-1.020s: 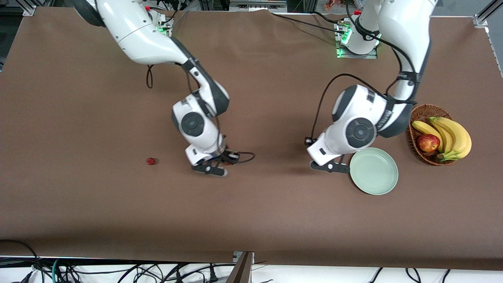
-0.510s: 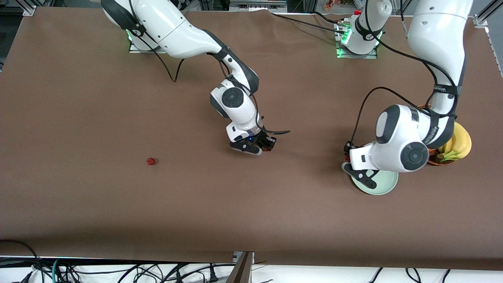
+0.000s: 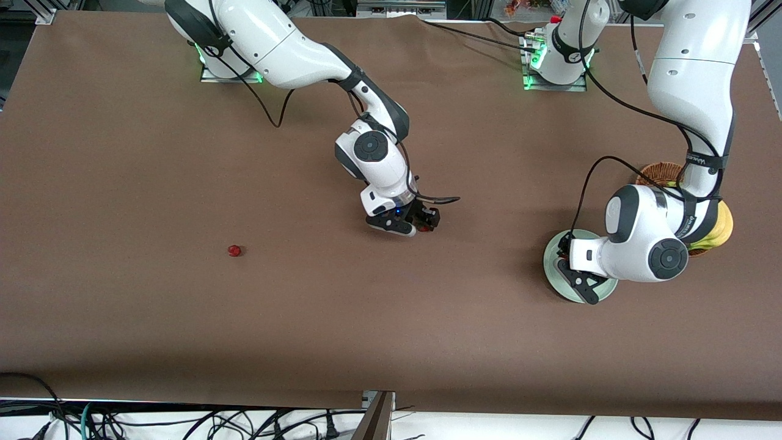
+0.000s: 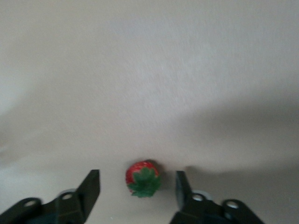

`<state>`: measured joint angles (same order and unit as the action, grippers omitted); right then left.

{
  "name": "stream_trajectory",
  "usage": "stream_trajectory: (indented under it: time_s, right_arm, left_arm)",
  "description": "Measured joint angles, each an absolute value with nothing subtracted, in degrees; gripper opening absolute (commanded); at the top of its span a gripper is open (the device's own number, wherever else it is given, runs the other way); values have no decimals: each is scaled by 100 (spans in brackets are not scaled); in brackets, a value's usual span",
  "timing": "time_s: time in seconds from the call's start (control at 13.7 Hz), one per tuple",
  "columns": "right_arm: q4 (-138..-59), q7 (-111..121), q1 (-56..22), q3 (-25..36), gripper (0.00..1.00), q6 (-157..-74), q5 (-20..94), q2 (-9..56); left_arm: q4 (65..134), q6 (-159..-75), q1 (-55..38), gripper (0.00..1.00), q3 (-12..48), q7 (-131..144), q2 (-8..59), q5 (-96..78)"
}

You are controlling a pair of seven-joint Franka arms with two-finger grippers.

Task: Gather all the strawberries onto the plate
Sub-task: 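Lower the strawberry onto the plate while the right gripper carries another, then set the strawberry mid-table with the right gripper while the left gripper returns, then grasp the strawberry with the left gripper while the right gripper grasps the last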

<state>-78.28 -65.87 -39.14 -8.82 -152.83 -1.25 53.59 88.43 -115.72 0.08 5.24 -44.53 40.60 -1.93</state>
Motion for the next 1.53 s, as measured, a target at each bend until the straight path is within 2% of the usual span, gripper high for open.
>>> stream_trajectory:
  time_s: [0.22,0.29,0.36,0.66,1.02,1.24,1.53]
  right_arm:
    - [-7512,-6197,-3622,-821,100,-14673,-125,5259]
    - [-7430,-5849,-3432,-819,100,-14311,-124,5168]
    - [-7385,-5487,-3223,-820,100,-13941,-123,5054]
    - [-7359,-3831,-2374,-815,100,-12580,-117,4594]
    - [-7358,-1766,-1207,-789,100,-11204,-111,4385]
    - [-7375,-1147,-608,-770,100,-10791,-114,4386]
    - [-7538,-876,-454,-491,100,-10686,-116,4393]
  left_arm:
    - [8849,-11576,14,18,522,-4467,4117,-179]
    - [8850,-11583,14,42,522,-4471,4143,-178]
    - [8850,-11589,14,99,522,-4476,4167,-178]
    - [8850,-11594,12,100,530,-4494,4183,-178]
    - [8820,-11343,-86,100,628,-4153,3969,-180]
    - [8810,-10788,-630,100,684,-2431,3625,-181]
    - [8818,-10692,-1359,100,923,397,3525,-184]
